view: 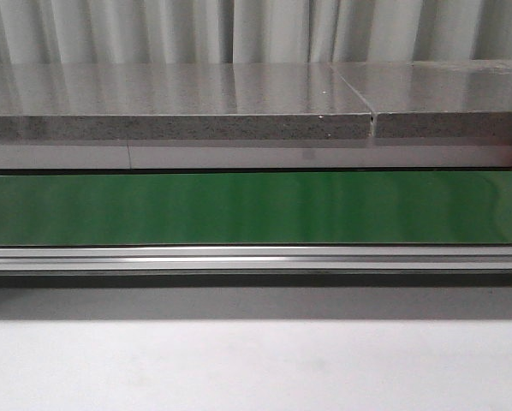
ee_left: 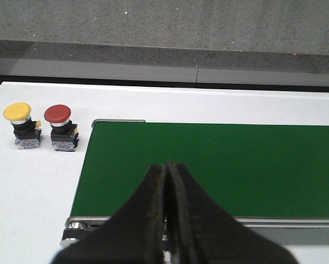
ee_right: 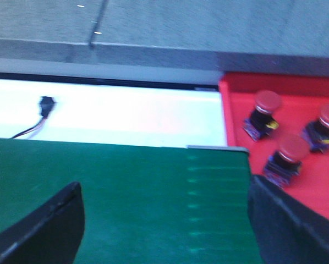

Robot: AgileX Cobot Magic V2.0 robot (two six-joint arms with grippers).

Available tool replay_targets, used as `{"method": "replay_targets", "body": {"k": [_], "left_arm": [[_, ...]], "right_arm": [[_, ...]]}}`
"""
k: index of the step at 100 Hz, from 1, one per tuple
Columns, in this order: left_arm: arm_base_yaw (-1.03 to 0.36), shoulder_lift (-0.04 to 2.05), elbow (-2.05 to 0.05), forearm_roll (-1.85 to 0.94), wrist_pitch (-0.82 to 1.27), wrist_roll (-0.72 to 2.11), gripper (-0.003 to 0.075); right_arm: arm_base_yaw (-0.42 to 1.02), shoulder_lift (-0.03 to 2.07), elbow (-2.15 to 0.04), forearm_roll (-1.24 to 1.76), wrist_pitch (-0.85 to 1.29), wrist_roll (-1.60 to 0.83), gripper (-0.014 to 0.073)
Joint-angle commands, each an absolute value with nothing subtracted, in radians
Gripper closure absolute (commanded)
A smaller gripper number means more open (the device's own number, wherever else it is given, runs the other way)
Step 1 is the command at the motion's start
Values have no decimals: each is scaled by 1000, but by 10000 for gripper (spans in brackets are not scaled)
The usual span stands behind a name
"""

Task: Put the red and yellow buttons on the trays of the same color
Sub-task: 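Raise the right gripper back over the belt, then lower the left gripper toward the remaining red push button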

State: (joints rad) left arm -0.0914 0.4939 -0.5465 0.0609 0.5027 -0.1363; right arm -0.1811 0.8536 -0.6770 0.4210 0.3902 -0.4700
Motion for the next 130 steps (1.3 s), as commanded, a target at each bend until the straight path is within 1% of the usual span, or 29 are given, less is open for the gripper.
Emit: {"method": "replay_targets", "body": {"k": [1,9,16,23,33,35,40,47,52,56,130], "left_arm": [[-100,499,-575,61,430,-138,739],[-100,499,-575,61,430,-138,739],[-100,499,-575,61,430,-138,739],[-100,499,-575,61,430,-138,739],[-100,499,-575,61,430,-138,739],[-100,499,-575,61,430,-138,739],[-100,499,-575,61,430,-138,739],[-100,499,-575,61,430,-138,739],[-100,499,-575,61,430,-138,739],[-100,499,-575,61,430,-138,739],[-100,499,-575,61,428,-138,739]], "right_arm": [[-145,830,-704,430,337,-497,1],[-133,825,-704,430,336,-497,41],[-132,825,-704,430,335,-497,114],[-132,825,-704,433,334,-495,217],[-132,825,-704,453,335,-495,406],[-132,825,-704,458,335,-495,431],[-132,825,-704,461,335,-495,523],[-132,825,-704,461,337,-495,620],[-132,825,-704,461,339,-495,667],[-132,825,-704,462,339,-495,657],[-132,825,-704,462,343,-495,661]]}}
